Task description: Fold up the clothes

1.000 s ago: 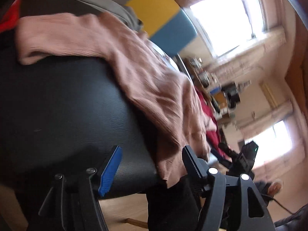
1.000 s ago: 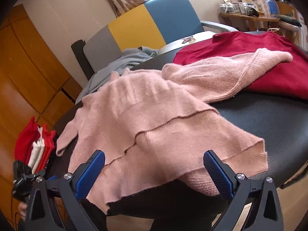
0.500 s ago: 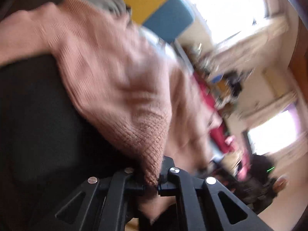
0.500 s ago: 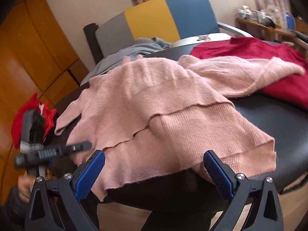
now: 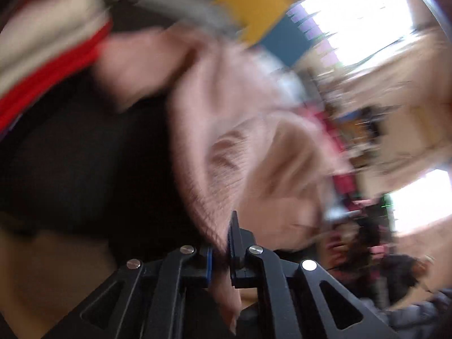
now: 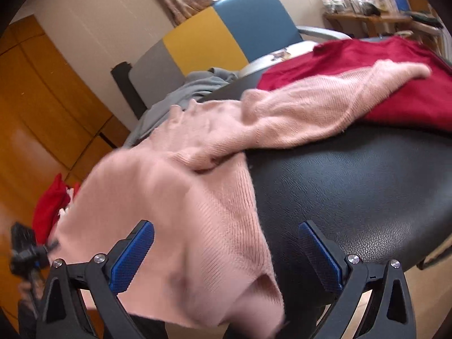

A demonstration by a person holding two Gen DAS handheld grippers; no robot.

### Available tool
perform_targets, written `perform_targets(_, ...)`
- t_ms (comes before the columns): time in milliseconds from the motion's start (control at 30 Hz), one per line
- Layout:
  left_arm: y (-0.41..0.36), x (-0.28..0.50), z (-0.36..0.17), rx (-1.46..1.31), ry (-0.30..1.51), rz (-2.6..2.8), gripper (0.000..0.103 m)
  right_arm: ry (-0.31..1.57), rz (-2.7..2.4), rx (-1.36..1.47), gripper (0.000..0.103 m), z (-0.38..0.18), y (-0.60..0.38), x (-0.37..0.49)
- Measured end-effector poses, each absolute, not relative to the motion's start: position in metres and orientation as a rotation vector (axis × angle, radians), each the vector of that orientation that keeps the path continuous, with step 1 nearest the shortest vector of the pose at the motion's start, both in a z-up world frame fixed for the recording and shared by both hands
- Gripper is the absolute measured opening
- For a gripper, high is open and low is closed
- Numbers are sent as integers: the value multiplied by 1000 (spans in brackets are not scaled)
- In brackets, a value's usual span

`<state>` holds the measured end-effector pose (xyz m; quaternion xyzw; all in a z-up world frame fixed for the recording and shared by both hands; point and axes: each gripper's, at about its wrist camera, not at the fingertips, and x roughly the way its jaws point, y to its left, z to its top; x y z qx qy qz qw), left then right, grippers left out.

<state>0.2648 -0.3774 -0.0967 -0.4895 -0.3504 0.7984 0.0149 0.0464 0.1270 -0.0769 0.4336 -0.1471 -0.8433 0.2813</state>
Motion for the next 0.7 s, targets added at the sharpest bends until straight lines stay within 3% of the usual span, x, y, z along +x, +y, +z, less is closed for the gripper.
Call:
perform_targets(67,-387,273,-113,-1633,-1152,2490,11,-388,-2249,1171,103,-78,121,44)
perform_targets(200,-414,290,-101,-1552,-1308,2614,19,-275,-2246,1151,103,-71,97,40)
perform_targets(500,-394,197,-45,-1167,-1057,2769,29,-311,-2126,1042,103,-31,28,-5)
perform_targets(700,-390,91,-64,-1260,-829,2844,29,-386,-2000,1095,103,-18,-42,-86)
